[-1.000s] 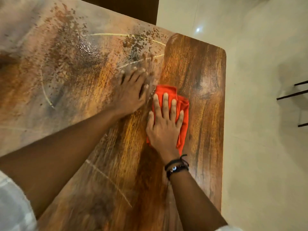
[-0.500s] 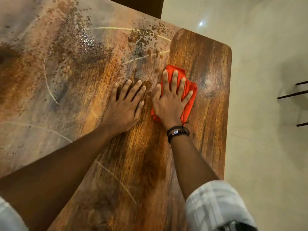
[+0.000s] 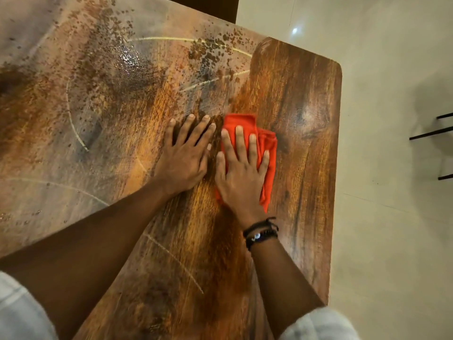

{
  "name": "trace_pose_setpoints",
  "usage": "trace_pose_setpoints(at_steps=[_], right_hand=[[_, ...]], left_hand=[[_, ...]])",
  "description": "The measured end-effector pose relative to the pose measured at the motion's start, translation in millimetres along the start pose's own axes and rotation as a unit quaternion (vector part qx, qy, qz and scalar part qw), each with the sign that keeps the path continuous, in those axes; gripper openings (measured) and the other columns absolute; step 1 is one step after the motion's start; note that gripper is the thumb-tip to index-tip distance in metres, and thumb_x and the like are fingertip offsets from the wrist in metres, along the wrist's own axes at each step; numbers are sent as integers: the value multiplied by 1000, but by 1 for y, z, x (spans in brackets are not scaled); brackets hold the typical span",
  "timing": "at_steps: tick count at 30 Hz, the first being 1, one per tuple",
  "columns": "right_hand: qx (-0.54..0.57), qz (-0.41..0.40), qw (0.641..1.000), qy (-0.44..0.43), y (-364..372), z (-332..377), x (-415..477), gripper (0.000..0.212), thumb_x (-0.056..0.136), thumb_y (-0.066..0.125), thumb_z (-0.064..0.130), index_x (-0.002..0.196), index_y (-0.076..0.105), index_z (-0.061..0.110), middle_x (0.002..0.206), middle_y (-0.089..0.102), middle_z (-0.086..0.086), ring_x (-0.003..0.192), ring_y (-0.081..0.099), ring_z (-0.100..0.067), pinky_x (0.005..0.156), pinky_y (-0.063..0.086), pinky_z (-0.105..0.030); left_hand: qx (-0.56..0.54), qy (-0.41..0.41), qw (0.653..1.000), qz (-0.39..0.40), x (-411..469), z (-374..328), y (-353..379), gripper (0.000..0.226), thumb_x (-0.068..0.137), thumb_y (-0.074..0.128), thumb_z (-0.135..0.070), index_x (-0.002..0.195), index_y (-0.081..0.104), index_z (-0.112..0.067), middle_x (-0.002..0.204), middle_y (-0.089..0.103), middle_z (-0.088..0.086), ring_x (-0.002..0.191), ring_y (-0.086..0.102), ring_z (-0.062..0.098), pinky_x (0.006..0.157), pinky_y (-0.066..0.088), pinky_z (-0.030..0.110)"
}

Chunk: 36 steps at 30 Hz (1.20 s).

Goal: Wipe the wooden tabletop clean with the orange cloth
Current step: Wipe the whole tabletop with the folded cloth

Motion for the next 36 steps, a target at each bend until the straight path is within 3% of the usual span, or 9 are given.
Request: trace_pose_setpoints(at_steps=[6, 15, 23, 29, 36], right_hand=[[-38, 11, 999, 13, 0, -12, -1, 56, 105, 22, 49, 160, 12, 40, 170, 4, 11, 157, -1, -15, 123, 2, -58], [-22, 23, 998, 54, -5, -27, 177, 59, 106, 22, 48, 161, 4, 34, 170, -3, 2, 157, -3, -25, 121, -3, -65], [4, 40, 996, 78, -18, -35, 302, 58, 106, 23, 46, 161, 10, 33, 170, 4, 0, 156, -2, -29, 120, -4, -66], [-8, 48, 997, 67, -18, -30, 276, 58, 108, 21, 45, 162, 6, 31, 170, -1, 0, 157, -4, -27, 121, -5, -63], [-22, 49, 998, 39, -7, -12, 154, 57, 107, 24, 46, 161, 7, 34, 170, -2, 5, 157, -4, -23, 122, -5, -61]], left_hand=[[0, 3, 1000, 2, 3, 1, -2, 59, 101, 20, -38, 157, 22, -18, 164, 20, 4, 152, 14, 28, 120, 6, 57], [-3, -4, 1000, 9, 4, 0, 1, 59, 101, 24, -37, 157, 22, -18, 165, 17, 3, 152, 12, 29, 118, 10, 61], [-18, 5, 1000, -17, 4, 1, 7, 58, 103, 22, -39, 157, 21, -19, 165, 16, 2, 153, 10, 29, 118, 10, 61], [-11, 7, 1000, -10, 3, 3, 7, 59, 103, 20, -39, 157, 21, -18, 165, 16, 3, 152, 11, 30, 118, 11, 62], [-25, -5, 1000, 9, 2, 1, 1, 60, 101, 14, -40, 158, 16, -21, 166, 11, 0, 153, 6, 28, 119, 5, 60]])
Point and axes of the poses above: each hand's wrist, its own x-axis towards the middle knuckle, its own y-axis out of the palm, z = x × y, the point moved 4 cm from there along x, towards the middle knuckle
